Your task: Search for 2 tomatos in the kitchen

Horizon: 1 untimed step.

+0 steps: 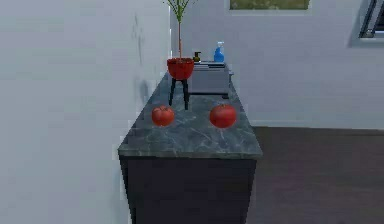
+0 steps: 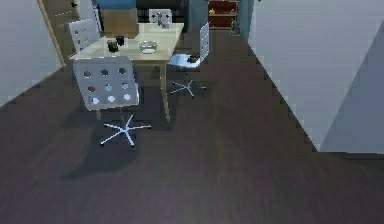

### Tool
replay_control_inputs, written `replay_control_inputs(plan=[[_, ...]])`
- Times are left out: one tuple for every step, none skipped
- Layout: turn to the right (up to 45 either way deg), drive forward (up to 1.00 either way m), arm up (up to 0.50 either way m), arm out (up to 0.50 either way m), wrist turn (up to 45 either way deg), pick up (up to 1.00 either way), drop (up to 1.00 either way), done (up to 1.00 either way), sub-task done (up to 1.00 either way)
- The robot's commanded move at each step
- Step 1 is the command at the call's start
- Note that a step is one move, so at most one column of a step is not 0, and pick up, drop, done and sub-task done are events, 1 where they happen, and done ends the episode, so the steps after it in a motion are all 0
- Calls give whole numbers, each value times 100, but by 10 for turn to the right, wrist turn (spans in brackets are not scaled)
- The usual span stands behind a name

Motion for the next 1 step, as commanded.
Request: replay_control_inputs(plan=[[-30,0,0,0,0,0,0,0,0]])
